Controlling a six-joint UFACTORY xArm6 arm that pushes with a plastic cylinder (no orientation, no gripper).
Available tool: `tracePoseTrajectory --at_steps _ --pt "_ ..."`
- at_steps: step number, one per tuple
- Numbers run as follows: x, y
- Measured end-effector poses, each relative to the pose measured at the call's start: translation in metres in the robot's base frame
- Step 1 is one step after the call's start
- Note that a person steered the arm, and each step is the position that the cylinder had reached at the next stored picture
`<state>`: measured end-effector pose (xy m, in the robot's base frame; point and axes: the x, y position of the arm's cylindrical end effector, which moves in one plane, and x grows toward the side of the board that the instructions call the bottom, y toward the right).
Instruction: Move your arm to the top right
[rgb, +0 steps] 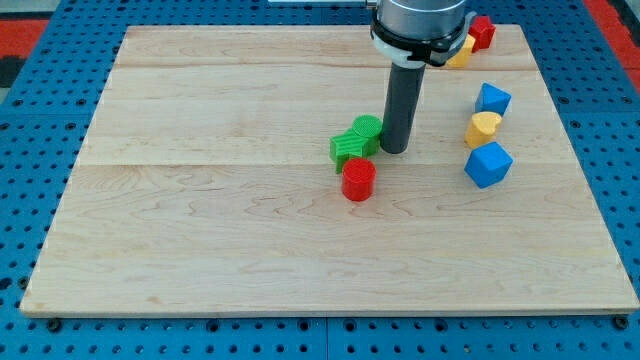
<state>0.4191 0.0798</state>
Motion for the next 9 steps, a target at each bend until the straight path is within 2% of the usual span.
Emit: tracePoseTrajectory --at_steps 5,6,7,8,9 --pt "-0.036 -0.005" --pt "-0.062 0.004" --pt "-0.091 0.022" --pt "-0.108 0.066" --pt "-0.108 0.129"
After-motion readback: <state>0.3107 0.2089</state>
